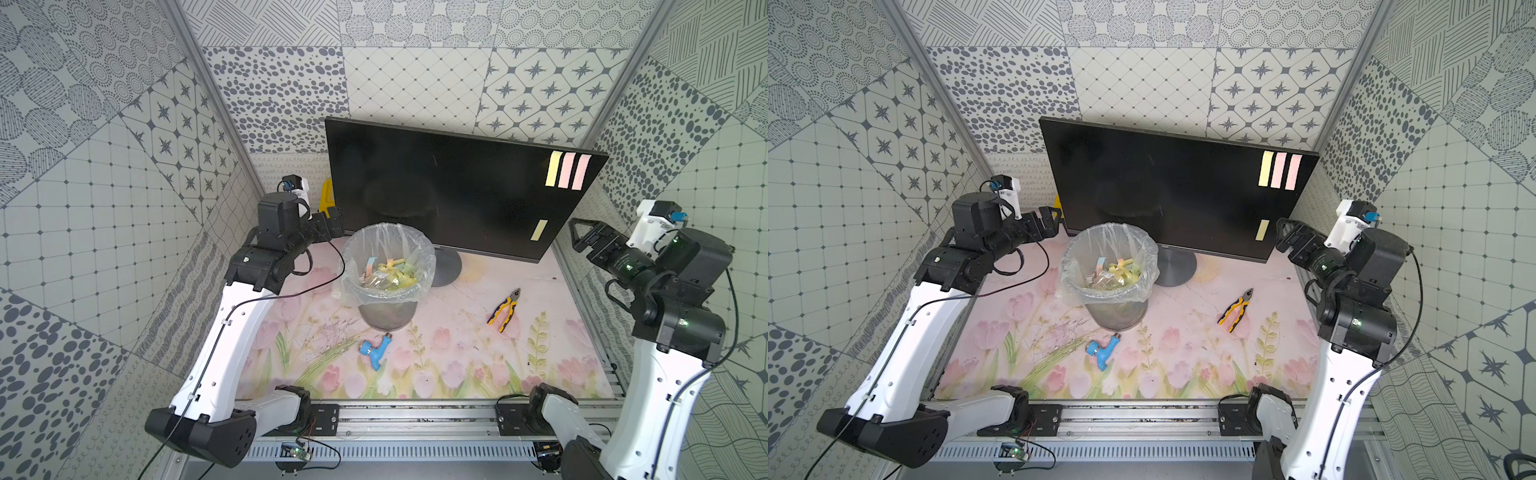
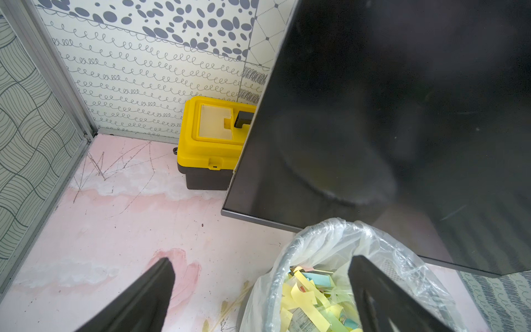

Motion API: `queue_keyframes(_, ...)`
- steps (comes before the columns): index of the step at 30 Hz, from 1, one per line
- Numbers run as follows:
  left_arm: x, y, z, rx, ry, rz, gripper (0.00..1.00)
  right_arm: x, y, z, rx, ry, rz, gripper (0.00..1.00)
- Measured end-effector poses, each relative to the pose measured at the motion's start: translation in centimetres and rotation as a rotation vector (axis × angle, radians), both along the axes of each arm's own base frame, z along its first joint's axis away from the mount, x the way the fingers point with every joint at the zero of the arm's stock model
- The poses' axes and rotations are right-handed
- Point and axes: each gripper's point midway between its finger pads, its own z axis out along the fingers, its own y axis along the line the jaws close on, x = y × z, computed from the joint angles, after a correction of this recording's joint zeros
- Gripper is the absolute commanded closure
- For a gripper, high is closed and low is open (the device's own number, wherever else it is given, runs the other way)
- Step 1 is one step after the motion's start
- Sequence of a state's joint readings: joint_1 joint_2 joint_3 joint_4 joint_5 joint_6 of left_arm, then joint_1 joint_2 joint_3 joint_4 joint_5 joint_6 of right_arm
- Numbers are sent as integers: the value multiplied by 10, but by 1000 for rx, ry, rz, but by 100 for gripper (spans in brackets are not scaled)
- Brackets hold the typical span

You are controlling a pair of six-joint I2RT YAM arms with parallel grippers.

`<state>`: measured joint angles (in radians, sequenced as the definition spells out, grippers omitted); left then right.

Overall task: Remove the sticky note from the monitor
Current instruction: Tear off the sticky note from the monitor.

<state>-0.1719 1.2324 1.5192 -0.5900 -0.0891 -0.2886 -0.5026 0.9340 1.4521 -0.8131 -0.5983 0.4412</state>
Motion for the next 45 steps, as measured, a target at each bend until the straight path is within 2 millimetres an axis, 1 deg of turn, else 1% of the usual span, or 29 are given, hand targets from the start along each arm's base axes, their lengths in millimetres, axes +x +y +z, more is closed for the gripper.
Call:
queue_keyframes(3, 1, 0, -2, 1, 4, 0, 1, 14, -14, -10, 144, -59, 22, 9)
queue_keyframes(6, 3, 1, -2, 1, 7, 2, 1, 32, -28, -16, 315, -135, 51, 12)
queue_keyframes(9, 3, 1, -2, 1, 7, 3, 1, 47, -41, -15, 447, -195, 78, 13)
queue_keyframes(11, 3, 1, -2, 1, 7, 3, 1, 53, -46, -4, 487, -234, 102, 13)
queue_keyframes(14, 5, 0, -3, 2, 10, 3, 1, 53, -41, 13, 493, -282, 149, 15)
queue_keyframes(17, 7, 0, -3, 2, 12, 3, 1, 51, -30, 31, 497, -320, 205, 19)
queue_keyframes(19, 9, 0, -4, 3, 13, 3, 1, 52, -23, 37, 507, -334, 236, 21)
queue_keyframes(21, 10, -1, -4, 3, 14, 3, 1, 56, -18, 37, 524, -331, 262, 23)
queue_keyframes(25, 12, -1, -5, 4, 19, 3, 1, 68, -11, 37, 561, -308, 297, 32)
queue_keyframes(31, 13, -1, -7, 4, 23, 3, 1, 79, -4, 36, 587, -290, 324, 39)
queue_keyframes(34, 13, -1, -7, 4, 23, 3, 1, 82, -3, 35, 594, -284, 330, 41)
queue_keyframes(45, 10, 1, -7, 6, 20, 8, 1, 89, 4, 42, 601, -288, 356, 55)
